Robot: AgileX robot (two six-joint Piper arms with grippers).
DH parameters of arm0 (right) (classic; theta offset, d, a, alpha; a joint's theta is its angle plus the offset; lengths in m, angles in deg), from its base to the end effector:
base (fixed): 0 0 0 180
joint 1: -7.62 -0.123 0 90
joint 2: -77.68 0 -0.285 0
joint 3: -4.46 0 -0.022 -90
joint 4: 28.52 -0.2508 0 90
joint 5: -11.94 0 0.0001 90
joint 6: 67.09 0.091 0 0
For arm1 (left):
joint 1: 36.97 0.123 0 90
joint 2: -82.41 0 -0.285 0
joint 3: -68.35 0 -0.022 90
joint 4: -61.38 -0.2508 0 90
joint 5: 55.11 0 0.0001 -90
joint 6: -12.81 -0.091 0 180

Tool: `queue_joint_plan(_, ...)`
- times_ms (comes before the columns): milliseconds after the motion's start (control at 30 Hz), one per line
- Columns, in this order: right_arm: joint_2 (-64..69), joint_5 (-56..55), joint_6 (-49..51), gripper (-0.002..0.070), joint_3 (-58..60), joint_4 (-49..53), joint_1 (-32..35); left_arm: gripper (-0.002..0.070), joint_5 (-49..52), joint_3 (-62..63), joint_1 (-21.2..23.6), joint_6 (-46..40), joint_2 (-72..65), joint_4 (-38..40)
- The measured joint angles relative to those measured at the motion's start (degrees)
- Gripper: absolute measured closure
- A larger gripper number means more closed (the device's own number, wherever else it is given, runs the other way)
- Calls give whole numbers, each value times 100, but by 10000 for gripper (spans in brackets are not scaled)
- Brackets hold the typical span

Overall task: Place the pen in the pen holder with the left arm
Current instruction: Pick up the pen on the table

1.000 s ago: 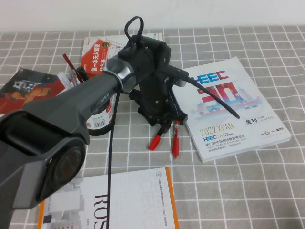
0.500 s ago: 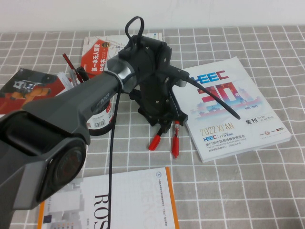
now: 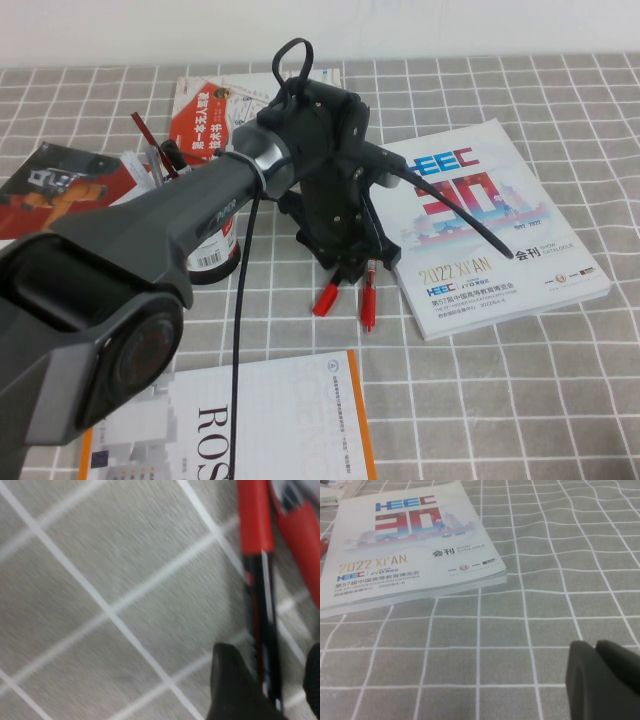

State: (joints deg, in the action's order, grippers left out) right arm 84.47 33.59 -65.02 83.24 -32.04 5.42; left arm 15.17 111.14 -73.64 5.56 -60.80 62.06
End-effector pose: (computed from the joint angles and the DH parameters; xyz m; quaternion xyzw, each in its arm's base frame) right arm 0.0521 0.0041 0.1710 0.0153 0.8046 0.0481 0.5916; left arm 0.3952 -0.2955 0.1801 0.3713 0.9250 -0.0261 0.0770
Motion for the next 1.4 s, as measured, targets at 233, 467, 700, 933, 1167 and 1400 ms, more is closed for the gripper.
queue_joint_plan(233,0,0,0,692,0,0,0,402,-61,-512,-50,0,240,-112)
queue_joint_plan(467,0,0,0,692,0,0,0,407,-69,-525,-58,0,252,-240)
queue_joint_plan(700,0,0,0,692,0,0,0,580,-69,-525,-58,24,252,-238)
queue_joint_plan(933,0,0,0,691,0,0,0,608,-21,-512,-58,74,252,-316)
queue_joint_plan(1167,0,0,0,692,0,0,0,608,16,-388,-58,29,528,-339)
queue_joint_plan(1400,0,0,0,692,0,0,0,608,16,-366,-115,29,1669,-309)
